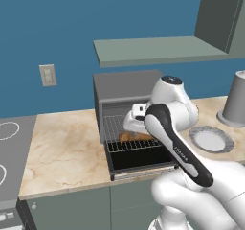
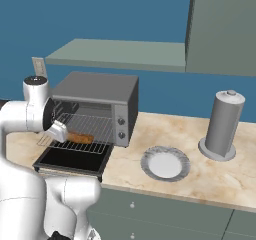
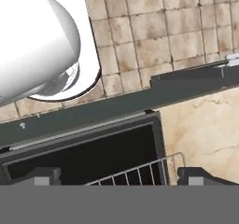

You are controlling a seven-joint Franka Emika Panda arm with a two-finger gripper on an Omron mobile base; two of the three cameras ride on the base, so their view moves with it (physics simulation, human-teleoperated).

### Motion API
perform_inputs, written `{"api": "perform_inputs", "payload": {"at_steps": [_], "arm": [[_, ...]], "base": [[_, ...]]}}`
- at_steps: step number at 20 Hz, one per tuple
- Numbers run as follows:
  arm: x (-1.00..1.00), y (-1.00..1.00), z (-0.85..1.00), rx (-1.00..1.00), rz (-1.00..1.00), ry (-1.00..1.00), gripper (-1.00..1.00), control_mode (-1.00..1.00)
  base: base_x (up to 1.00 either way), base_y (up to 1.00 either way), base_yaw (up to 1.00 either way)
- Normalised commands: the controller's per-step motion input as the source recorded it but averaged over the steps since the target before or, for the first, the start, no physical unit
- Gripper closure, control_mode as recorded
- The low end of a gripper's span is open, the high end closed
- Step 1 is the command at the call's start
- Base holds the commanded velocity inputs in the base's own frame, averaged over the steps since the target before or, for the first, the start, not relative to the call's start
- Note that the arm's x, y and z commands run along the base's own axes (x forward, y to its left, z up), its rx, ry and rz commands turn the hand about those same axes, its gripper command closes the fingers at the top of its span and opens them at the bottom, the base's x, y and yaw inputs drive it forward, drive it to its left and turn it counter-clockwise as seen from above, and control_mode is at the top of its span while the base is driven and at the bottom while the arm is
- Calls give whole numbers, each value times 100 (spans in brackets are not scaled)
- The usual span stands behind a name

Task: Pull the toaster oven rack outwards. Pick up the baguette from the plate and place it on the toaster oven rack. Close the toaster oven door fully and set the temperature to the lowest setting.

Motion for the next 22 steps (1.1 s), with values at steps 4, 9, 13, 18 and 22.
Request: {"api": "perform_inputs", "payload": {"at_steps": [4, 9, 13, 18, 22], "arm": [[0, 0, -37, -15, 21, 0, -100, -100], [0, 0, -32, -13, 13, 0, -100, -100], [0, 0, -32, -9, 7, -2, -100, -100], [0, 0, -35, -9, 7, -4, -100, -100], [1, 0, -34, -8, 6, -1, -100, -100]], "base": [[0, 0, 0], [0, 0, 0], [0, 0, 0], [0, 0, 0], [0, 0, 0]]}}
